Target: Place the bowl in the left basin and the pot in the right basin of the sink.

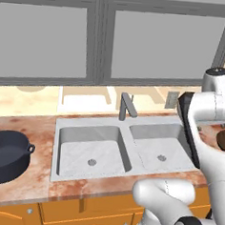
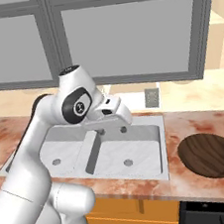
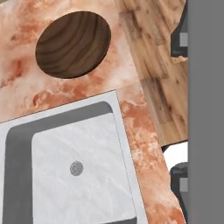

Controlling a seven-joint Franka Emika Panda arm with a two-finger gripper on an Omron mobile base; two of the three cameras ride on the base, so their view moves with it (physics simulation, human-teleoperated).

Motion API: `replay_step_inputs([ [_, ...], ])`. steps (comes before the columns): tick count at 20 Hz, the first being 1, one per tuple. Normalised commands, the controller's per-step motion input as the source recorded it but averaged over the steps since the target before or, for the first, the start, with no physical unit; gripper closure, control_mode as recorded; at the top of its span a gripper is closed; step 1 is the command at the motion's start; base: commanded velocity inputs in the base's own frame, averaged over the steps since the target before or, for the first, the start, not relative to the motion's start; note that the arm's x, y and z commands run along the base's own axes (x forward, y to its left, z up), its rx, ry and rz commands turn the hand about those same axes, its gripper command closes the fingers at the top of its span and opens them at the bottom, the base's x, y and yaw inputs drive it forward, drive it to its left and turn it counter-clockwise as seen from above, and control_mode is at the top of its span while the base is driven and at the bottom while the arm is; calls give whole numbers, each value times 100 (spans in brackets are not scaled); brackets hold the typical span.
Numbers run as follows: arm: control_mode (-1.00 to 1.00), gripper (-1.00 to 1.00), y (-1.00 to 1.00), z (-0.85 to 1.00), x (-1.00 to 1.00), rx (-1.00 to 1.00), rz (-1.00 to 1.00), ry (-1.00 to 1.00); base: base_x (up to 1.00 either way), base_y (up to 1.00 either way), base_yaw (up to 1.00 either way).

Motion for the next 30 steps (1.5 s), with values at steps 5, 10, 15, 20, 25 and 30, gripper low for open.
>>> replay_step_inputs([
  [5, -100, -100, -31, -7, 10, -3, -6, 24, 0, 0, 0],
  [10, -100, -100, -29, -6, 3, -4, 0, 28, 0, 0, 0],
  [15, -100, -100, -26, -19, 0, -4, 1, 12, 0, 0, 0],
  [20, -100, -100, -30, -22, 0, -1, 0, 5, 0, 0, 0],
  [25, -100, -100, -20, -20, -1, 0, 1, 2, 0, 0, 0],
  [30, -100, -100, -20, -21, -2, 0, 3, 0, 0, 0, 0],
])
